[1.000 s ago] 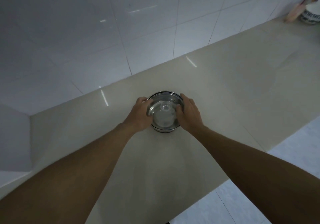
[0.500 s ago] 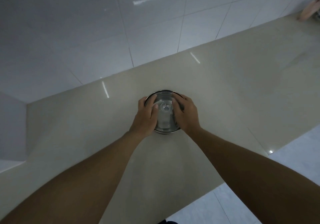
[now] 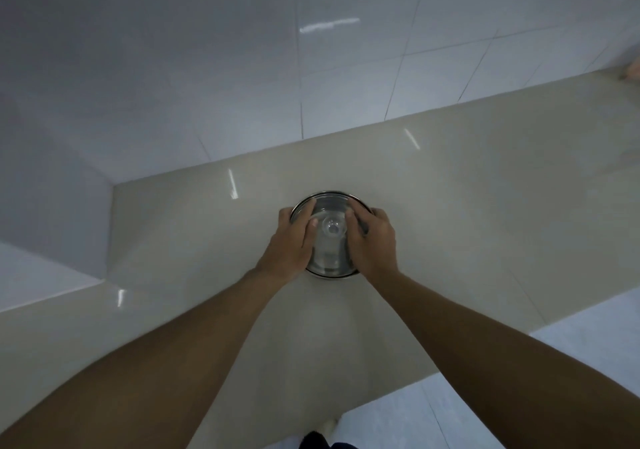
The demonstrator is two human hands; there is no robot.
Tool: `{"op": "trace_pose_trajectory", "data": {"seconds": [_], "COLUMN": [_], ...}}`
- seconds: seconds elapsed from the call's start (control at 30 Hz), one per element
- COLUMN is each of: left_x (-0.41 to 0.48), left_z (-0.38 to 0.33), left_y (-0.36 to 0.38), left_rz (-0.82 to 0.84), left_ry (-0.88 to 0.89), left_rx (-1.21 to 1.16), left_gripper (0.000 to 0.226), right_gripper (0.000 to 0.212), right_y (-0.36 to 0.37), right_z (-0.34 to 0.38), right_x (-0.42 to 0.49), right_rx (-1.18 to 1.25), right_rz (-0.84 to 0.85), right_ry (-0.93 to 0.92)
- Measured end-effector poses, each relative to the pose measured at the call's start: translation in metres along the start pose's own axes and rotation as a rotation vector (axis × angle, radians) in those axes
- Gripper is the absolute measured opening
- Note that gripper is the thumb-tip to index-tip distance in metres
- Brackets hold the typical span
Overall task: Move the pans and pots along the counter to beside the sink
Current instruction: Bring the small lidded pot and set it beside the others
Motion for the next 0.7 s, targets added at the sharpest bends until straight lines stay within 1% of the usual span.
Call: {"op": "trace_pose_trajectory", "data": {"seconds": [0.13, 0.3, 0.5, 0.7], "left_x": [-0.026, -0.092, -0.200, -0.324], "left_z": [0.014, 0.041, 0.082, 0.135], "left_y": [-0.034, -0.089, -0.166, -0.240], "left_rz": [-0.059, -0.175, -0.325, -0.474], "left_ry": [-0.020, -0.051, -0.109, -0.242], "left_rx": [-0.020, -0.051, -0.052, -0.008], "left_gripper": [0.050, 0.050, 0.051, 0.050], "right_gripper": [0.032, 0.032, 0.032, 0.031], "right_y": [0.017, 0.052, 0.117, 0.196], "right_z": [0.036, 0.085, 0.143, 0.205], "right_x": [-0.019, -0.068, -0.152, -0.251], "right_rx": [-0.012, 0.023, 0.072, 0.168], "right_rz": [0.035, 0.100, 0.244, 0.425], "right_ry": [-0.093, -0.177, -0.245, -0.317]}}
Point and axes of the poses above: each hand's wrist, its own x-axis towards the middle knuckle, its own y-axis out of the palm, z = x × y, the point moved 2 cm from there along x, towards the middle knuckle, and after that the axes turned 10 degrees about x, right-handed, at the moved point
